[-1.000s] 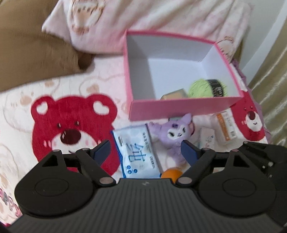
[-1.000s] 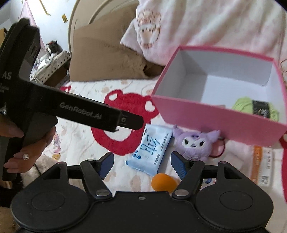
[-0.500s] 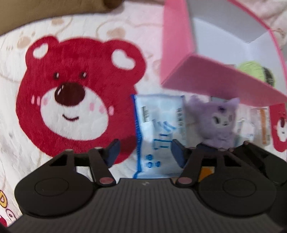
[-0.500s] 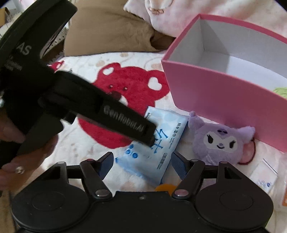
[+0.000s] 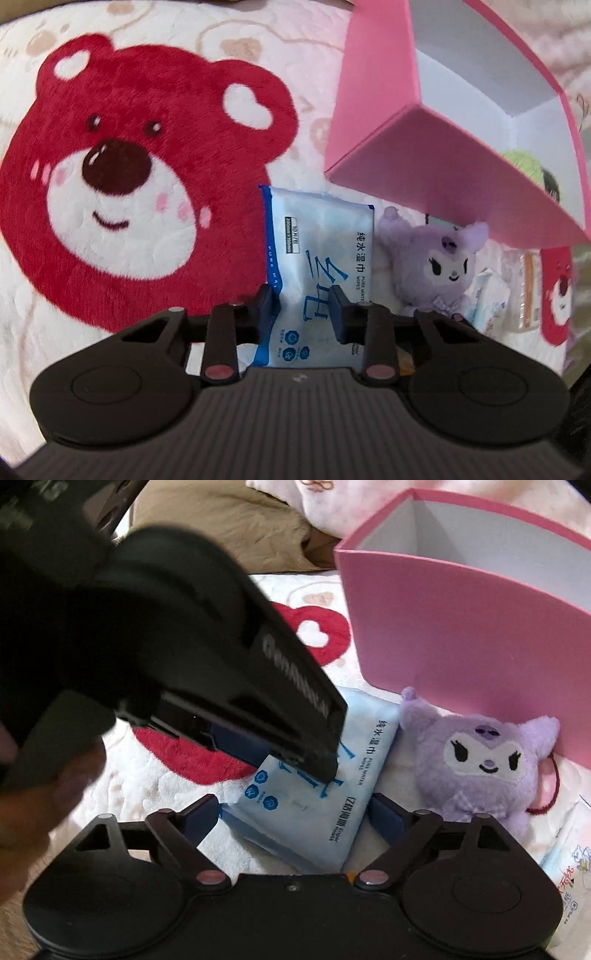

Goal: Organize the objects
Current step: 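Reach the left tool to the blue wet-wipes pack and grasp it, then lift the wet-wipes pack with the left tool and lower it into the box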

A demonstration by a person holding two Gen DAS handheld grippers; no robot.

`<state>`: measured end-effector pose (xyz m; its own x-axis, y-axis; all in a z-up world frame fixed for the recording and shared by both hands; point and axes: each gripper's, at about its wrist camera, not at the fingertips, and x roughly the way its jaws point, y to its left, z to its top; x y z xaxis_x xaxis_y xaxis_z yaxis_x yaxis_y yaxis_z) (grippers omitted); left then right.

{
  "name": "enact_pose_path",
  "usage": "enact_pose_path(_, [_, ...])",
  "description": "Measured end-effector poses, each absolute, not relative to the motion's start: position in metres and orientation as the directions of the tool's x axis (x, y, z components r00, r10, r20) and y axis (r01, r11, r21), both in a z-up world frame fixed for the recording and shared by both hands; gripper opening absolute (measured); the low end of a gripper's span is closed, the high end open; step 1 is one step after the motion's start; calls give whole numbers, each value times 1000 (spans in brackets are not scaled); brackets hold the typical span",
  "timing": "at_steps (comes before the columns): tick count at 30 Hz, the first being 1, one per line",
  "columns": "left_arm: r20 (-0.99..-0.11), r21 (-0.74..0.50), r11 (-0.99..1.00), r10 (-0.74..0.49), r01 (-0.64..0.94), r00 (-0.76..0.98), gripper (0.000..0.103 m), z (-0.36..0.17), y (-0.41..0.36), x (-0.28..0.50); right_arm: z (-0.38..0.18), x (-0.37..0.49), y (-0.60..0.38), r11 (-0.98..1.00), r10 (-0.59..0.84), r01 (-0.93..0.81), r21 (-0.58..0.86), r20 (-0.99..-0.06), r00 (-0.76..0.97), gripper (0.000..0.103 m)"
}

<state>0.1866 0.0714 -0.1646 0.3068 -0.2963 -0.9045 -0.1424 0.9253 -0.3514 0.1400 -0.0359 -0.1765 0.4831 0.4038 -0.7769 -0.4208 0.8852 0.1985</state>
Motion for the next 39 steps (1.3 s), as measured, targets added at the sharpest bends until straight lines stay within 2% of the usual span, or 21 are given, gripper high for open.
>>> enact_pose_path(4, [-903,-352,925,-294,-144,313,27,-161,67,178,-175,134,-38,888,406,-412,202,-764,501,91])
enact_pose_path(7, [-902,-348,928,-292,-133,318,27,-158,58,171,-172,129,-41,904,368,-397,158,-760,535,74])
enact_pose_path(12, [-883,-337,938,-283,-86,374,27,-139,52,161,-157,111,-49,903,373,-404,146,-732,570,67])
enact_pose_path(22, [-792,-360,933,-314,16,524,27,-99,39,106,-110,57,-62,907,369,-404,122,-690,622,66])
enact_pose_path(29, [-748,-323,939,-332,121,575,27,-58,19,86,-70,27,-81,925,330,-372,81,-659,676,66])
enact_pose_path(35, [-716,-299,936,-348,184,605,27,-16,5,101,-24,31,-97,931,313,-362,48,-614,725,67])
enact_pose_path(39, [-697,-312,927,-371,207,614,27,7,-2,122,-12,70,-102,930,302,-367,11,-593,747,67])
